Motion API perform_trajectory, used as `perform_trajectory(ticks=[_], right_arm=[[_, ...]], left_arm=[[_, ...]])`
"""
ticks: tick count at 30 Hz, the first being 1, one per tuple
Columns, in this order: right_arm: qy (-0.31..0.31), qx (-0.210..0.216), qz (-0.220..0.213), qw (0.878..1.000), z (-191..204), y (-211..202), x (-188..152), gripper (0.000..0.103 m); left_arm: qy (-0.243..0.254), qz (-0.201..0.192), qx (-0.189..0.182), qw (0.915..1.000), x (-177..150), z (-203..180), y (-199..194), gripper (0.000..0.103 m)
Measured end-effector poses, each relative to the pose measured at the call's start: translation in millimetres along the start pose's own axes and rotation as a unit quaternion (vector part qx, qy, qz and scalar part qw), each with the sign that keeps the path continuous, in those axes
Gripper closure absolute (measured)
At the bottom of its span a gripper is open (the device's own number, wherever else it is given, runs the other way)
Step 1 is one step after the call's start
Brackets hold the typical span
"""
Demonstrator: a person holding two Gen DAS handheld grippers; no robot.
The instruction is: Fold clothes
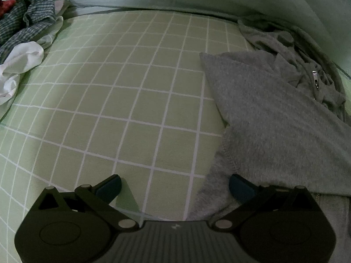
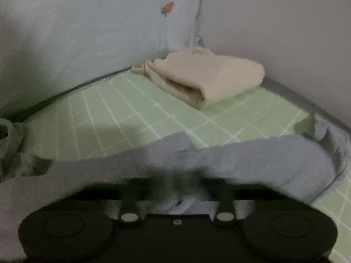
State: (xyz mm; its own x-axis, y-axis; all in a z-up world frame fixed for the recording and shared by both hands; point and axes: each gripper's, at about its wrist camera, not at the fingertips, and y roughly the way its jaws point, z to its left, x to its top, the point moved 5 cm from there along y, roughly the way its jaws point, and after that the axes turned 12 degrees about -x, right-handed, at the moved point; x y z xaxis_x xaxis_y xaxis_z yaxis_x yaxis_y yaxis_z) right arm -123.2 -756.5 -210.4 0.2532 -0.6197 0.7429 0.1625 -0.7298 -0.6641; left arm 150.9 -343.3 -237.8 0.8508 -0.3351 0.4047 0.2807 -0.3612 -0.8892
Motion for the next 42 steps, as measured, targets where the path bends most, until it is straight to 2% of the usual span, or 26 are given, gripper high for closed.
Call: perform_trajectory(ticks=[5,8,12,14,15,17,19,20,22,23,25,26,27,29,32,33,35,36,39,42], right_arm=[[0.000,0.035,-0.030,0.999,13.7,-25.7,14.7,0.092],[0.002,0.102,-0.042,0.994,42.5,-52.3,24.0,0.093],[-0.041,0.209,-0.044,0.976,103.6,-90.9,17.1,0.092],[-0.064,0.261,-0.022,0.963,135.1,-101.4,1.7,0.092],[-0.090,0.273,-0.004,0.958,149.4,-102.4,-10.9,0.091],[-0.142,0.295,0.030,0.944,176.9,-104.4,-36.1,0.082],[-0.186,0.293,0.031,0.937,188.9,-104.7,-55.5,0.062],[-0.194,0.295,0.017,0.935,189.2,-108.8,-57.7,0.056],[-0.198,0.298,0.015,0.934,185.5,-112.9,-53.4,0.030],[-0.194,0.299,0.012,0.934,182.0,-114.0,-49.6,0.023],[-0.175,0.273,-0.019,0.946,165.8,-114.8,-36.0,0.006],[-0.166,0.257,-0.035,0.952,156.6,-113.4,-28.6,0.002],[-0.156,0.235,-0.050,0.958,143.5,-109.4,-21.9,0.000],[-0.126,0.181,-0.051,0.974,116.3,-88.0,-15.5,0.000],[-0.080,0.098,-0.050,0.991,74.5,-56.7,-6.7,0.000],[-0.058,0.070,-0.036,0.995,57.0,-43.0,-7.3,0.000],[-0.023,0.028,-0.018,0.999,29.7,-22.2,-9.6,0.000],[-0.013,0.014,-0.012,1.000,19.7,-14.9,-10.9,0.000],[0.012,-0.028,-0.002,1.000,-10.1,4.1,-14.7,0.000],[0.023,-0.043,-0.014,0.999,-22.6,9.0,-16.6,0.000]], left_arm=[[0.009,0.003,-0.005,0.9999,0.8,0.0,0.8,0.000],[0.010,0.000,-0.005,0.9999,0.1,-0.2,1.0,0.000],[0.011,-0.010,-0.005,0.9999,-2.2,-0.5,0.2,0.000],[0.011,-0.013,-0.005,0.9998,-2.4,-0.7,-0.3,0.000],[0.011,-0.015,-0.005,0.9998,-2.7,-0.6,-0.6,0.000],[0.010,-0.020,-0.004,0.9997,-3.5,-0.7,-1.2,0.000],[0.005,-0.026,-0.002,0.9997,-4.8,-1.0,-2.0,0.000],[0.000,-0.028,0.000,0.9996,-5.5,-1.2,-2.5,0.000],[-0.015,-0.029,0.006,0.9994,-7.0,-1.2,-4.3,0.000],[-0.025,-0.028,0.009,0.9993,-7.7,-1.1,-5.5,0.000],[-0.044,-0.024,0.004,0.9987,-7.9,-1.7,-9.9,0.000],[-0.045,-0.028,-0.004,0.9986,-7.3,-4.0,-14.0,0.000],[-0.039,-0.032,-0.013,0.9986,-5.9,-7.9,-18.8,0.000],[-0.017,-0.044,-0.020,0.9987,-1.2,-18.8,-28.4,0.000],[0.024,-0.065,-0.021,0.9974,6.8,-42.2,-41.3,0.000],[0.039,-0.071,-0.027,0.9964,9.7,-51.4,-44.4,0.000],[0.069,-0.081,-0.051,0.9931,15.1,-71.5,-47.6,0.000],[0.089,-0.084,-0.075,0.9897,18.1,-83.4,-48.7,0.000],[0.155,-0.071,-0.142,0.9751,21.2,-122.4,-43.3,0.000],[0.212,-0.056,-0.152,0.9636,20.3,-160.4,-27.5,0.000]])
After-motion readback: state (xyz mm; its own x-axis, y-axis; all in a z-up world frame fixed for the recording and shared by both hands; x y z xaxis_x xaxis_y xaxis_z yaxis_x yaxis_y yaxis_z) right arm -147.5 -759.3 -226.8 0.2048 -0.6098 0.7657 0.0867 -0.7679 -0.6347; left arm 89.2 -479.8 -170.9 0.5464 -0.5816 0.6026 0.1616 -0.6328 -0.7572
